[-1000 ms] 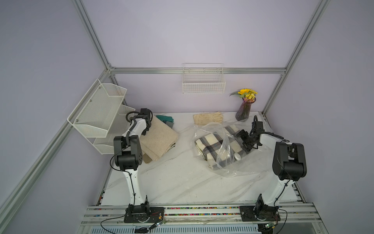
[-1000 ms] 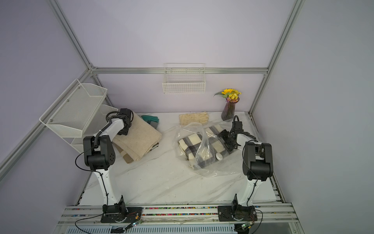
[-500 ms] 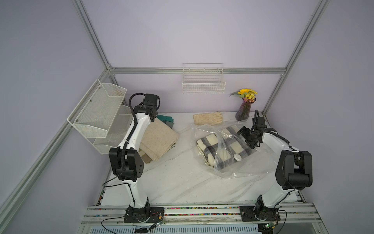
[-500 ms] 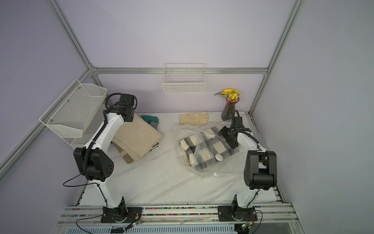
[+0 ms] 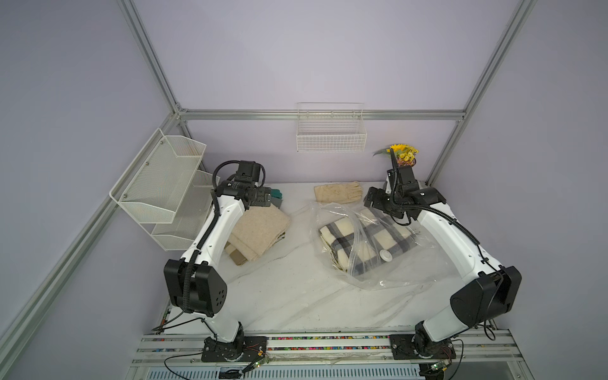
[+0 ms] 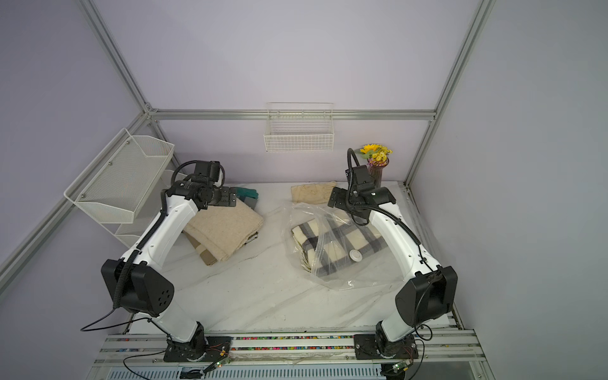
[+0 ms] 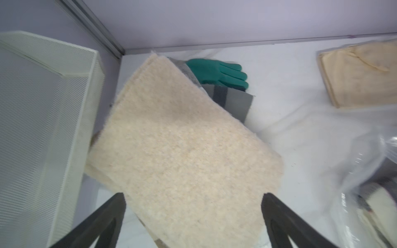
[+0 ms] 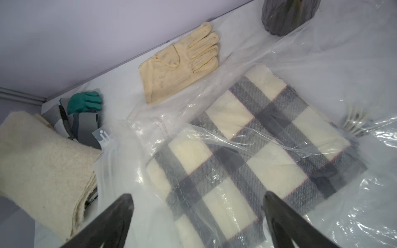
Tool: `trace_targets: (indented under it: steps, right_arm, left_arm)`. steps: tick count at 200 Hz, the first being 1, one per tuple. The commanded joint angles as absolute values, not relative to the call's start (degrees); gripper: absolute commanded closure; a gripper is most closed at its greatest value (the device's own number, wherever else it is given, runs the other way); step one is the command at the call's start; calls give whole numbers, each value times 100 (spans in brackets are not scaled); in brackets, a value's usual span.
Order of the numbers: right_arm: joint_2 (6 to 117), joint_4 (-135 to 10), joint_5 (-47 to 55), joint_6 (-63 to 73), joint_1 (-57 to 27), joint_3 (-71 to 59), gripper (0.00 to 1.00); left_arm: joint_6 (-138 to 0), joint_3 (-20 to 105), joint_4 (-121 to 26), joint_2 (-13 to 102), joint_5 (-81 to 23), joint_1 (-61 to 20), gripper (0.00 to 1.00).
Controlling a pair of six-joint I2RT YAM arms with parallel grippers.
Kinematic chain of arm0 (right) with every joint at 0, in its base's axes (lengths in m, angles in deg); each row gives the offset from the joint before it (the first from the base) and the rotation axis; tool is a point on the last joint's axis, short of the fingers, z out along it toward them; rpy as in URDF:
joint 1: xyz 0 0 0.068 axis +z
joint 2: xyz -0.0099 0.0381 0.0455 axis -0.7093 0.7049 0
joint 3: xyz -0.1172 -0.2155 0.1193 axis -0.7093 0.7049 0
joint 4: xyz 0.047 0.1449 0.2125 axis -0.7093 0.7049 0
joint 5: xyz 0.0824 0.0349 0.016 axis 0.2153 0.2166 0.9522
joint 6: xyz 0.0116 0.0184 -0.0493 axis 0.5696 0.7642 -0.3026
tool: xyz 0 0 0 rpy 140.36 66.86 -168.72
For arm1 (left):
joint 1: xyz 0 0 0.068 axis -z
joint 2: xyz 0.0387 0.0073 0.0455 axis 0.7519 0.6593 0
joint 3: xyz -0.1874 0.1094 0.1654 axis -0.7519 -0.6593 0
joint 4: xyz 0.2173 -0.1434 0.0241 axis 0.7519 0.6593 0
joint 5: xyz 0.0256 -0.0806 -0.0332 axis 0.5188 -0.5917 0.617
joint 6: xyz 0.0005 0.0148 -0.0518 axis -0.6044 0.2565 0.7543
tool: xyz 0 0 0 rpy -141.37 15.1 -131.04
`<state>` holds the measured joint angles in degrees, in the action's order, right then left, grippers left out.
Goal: Take the scarf out of the vacuum bag
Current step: Take out the scarf from the vacuum bag.
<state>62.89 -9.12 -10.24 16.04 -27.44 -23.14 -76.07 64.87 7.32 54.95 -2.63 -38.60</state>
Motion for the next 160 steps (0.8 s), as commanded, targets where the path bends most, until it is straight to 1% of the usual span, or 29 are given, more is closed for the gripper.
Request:
trace_targets:
  steps: [1, 19, 26, 40, 67, 83, 100, 108, 118, 138, 160]
  right_arm:
    - [6166, 128, -1491, 1195, -2308, -2889, 3]
    - [6321, 683, -1739, 1059, -1869, -3378, 3]
    - [6381, 856, -1791, 1036, -1732, -3525, 3]
    - [6498, 1116, -1772, 987, -1518, -3764, 4]
    - [6849, 1577, -1938, 869, -1087, -4144, 5]
    - [7039, 1725, -2147, 827, -859, -4257, 5]
    - [7198, 1849, -2341, 806, -695, -4333, 5]
    - [7272, 1887, -2377, 791, -641, -4354, 7]
    - [7354, 1921, -2444, 780, -591, -4349, 8]
    - [7545, 2037, -2646, 753, -513, -4310, 14]
    - [7662, 2072, -2992, 706, -453, -4179, 17]
  left_arm:
    - [-6937, 6042, 201, 4931, -1506, -3805, 0]
    - [-6619, 5600, -92, 4707, -2137, -3715, 0]
    - [-6554, 5490, -131, 4677, -2334, -3639, 3]
    - [-6451, 5375, -85, 4676, -2588, -3441, 5]
    - [-5976, 4988, -342, 4578, -2995, -3072, 5]
    - [-5587, 4590, -860, 4460, -3494, -2914, 5]
    - [-5038, 3959, -1860, 4353, -4347, -2872, 5]
    - [-4777, 3726, -2223, 4338, -4574, -2849, 5]
    - [-4654, 3588, -2451, 4362, -4667, -2772, 5]
    - [-4616, 3569, -2465, 4475, -4673, -2606, 5]
    - [-4612, 3562, -2472, 4524, -4629, -2509, 5]
